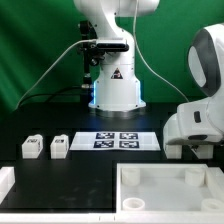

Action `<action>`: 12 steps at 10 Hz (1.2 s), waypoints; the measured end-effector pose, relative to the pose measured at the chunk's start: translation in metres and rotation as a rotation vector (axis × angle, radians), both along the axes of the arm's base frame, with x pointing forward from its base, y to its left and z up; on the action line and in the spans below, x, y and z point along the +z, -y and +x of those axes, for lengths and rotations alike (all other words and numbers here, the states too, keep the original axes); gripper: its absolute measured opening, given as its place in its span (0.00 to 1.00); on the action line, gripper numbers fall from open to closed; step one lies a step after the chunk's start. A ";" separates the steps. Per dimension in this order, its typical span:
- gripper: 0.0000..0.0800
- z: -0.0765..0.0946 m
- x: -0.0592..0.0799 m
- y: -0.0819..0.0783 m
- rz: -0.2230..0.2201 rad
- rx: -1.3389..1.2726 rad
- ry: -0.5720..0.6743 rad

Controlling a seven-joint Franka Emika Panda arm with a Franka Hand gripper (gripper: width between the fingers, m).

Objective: Assemble one leg

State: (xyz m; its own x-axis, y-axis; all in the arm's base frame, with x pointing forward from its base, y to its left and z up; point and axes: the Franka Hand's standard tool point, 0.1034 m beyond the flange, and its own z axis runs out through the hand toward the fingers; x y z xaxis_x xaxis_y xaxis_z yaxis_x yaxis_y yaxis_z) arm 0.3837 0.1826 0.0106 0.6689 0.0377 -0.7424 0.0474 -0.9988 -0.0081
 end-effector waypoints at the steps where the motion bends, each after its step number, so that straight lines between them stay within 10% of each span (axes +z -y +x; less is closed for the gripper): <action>1: 0.36 0.000 0.000 0.000 0.000 0.000 0.000; 9: 0.36 0.005 0.004 0.002 0.002 -0.003 0.009; 12: 0.36 0.061 0.072 0.031 0.093 0.052 0.120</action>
Offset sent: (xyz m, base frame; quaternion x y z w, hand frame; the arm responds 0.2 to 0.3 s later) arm 0.0000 0.0000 0.0000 0.0000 0.0000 0.0000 1.0000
